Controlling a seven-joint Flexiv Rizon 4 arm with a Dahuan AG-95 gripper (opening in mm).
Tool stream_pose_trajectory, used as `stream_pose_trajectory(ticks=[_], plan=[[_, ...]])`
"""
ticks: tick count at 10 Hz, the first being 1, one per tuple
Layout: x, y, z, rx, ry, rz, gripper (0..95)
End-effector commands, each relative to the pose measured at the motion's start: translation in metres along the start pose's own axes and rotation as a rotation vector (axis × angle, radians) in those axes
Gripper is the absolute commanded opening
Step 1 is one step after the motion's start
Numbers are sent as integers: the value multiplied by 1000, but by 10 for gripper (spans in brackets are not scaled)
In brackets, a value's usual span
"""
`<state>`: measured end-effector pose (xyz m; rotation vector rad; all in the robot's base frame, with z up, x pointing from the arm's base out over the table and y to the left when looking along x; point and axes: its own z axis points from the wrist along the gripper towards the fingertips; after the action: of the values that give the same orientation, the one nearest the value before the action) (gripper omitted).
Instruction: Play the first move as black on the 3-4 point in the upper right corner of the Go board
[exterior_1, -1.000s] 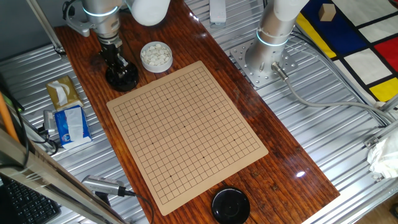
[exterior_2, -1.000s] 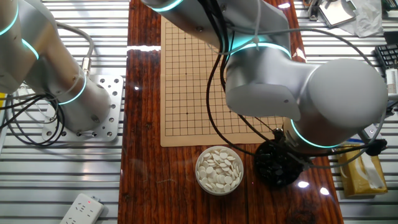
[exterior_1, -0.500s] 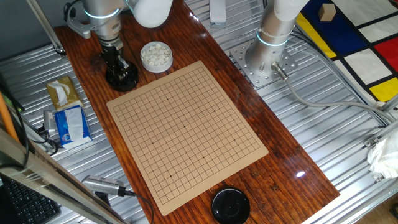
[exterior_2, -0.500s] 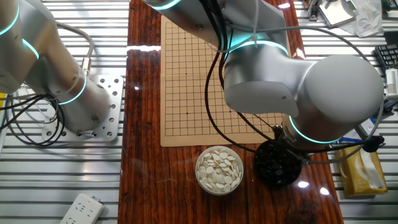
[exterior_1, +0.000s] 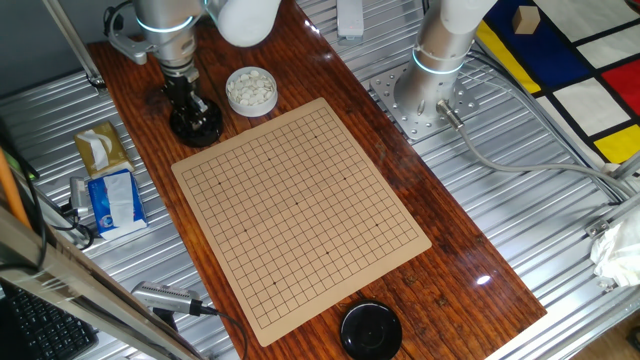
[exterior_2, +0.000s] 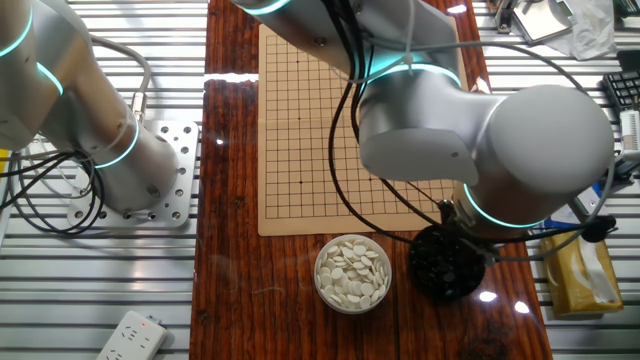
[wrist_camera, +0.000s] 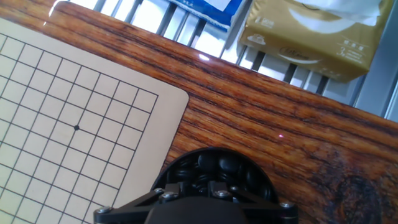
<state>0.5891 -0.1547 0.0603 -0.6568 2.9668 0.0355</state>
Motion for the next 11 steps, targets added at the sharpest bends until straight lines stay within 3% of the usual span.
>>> stream_pose_trajectory(ticks=[1,11], plan=[[1,0,2,-2,-4,-6,190],[2,2,10,-12,-29,-13,190]])
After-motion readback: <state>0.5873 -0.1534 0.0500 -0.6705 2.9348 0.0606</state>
